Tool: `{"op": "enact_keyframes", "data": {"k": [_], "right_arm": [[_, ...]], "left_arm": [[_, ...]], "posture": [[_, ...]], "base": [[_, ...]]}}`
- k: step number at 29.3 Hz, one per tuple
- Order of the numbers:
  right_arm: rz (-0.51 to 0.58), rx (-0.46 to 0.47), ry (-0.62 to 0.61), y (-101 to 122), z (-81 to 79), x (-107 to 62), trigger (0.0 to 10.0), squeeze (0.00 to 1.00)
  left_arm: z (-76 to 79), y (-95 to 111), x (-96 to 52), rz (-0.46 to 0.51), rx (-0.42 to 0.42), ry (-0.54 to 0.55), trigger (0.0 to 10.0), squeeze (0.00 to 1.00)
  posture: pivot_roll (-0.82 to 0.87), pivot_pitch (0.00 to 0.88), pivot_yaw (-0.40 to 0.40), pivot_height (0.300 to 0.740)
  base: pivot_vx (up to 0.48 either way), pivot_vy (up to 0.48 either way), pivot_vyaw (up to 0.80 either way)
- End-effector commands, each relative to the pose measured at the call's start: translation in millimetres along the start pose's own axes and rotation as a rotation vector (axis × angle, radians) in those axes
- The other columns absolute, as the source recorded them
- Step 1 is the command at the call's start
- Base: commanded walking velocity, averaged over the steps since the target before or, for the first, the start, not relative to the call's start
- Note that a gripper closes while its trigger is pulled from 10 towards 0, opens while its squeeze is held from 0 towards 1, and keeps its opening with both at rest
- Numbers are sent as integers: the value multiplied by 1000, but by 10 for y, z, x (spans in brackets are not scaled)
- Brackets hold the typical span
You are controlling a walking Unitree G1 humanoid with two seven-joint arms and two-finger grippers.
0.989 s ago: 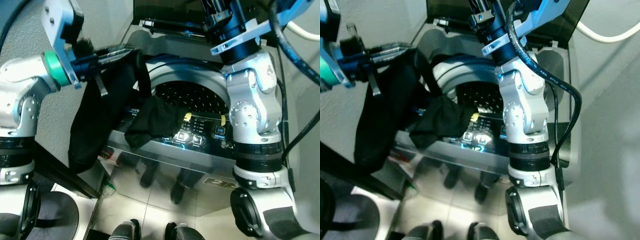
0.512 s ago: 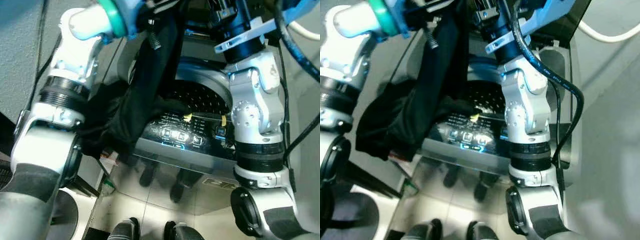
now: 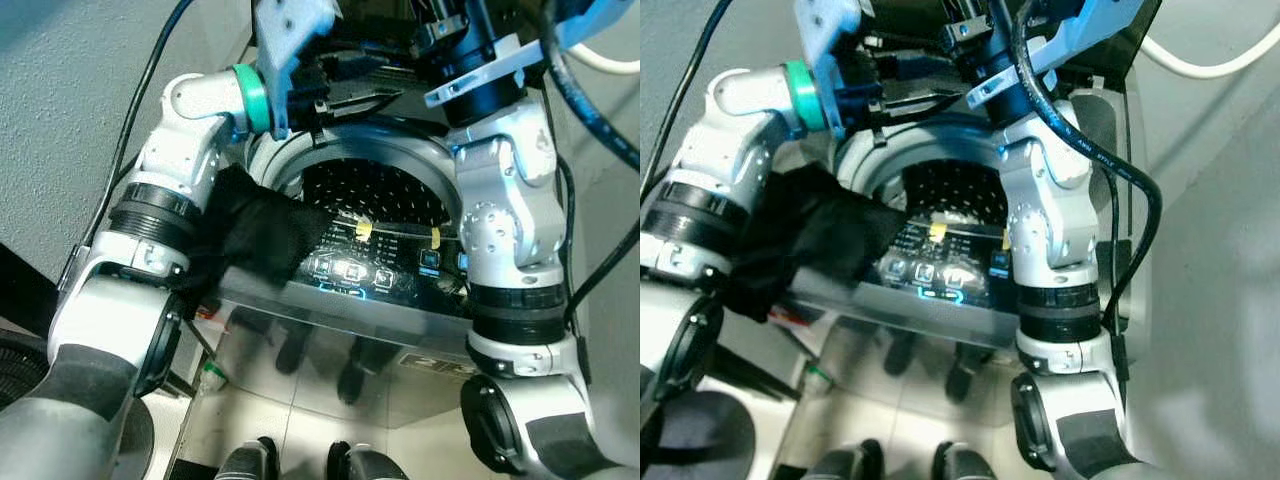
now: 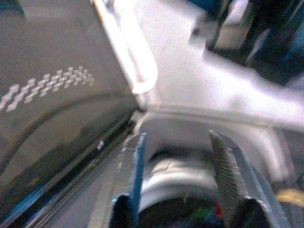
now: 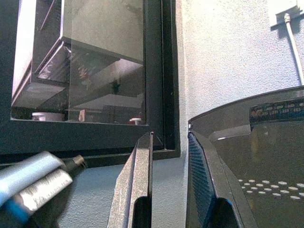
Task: Clothes washing
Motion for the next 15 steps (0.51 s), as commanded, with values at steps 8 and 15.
{"op": "enact_keyframes", "data": {"k": [8,15], "right_arm": [[6,8,2,8,-17,-8,10000,0],[7,7,-1,8,-15,-17,10000,0]], "left_arm": [[99,271,-206,101,25,-63,10000,1000],[304,406,-721,27,113,-14,10000,0]], "posture": [[127,117,50,740],[133,118,55,740]], "base": [[0,0,0],[0,0,0]]}}
Point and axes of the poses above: a point about 5 cm out from each wrist's last joint towards the gripper, its own x axis pointing out of the wrist towards the gripper, its own y axis along the axis of the wrist's last joint, z = x × y, the point moved 6 cm from there along x, pointing out of the wrist towards the gripper, and after that the axes turned 4 degrees about -x, right-handed, at the moved point
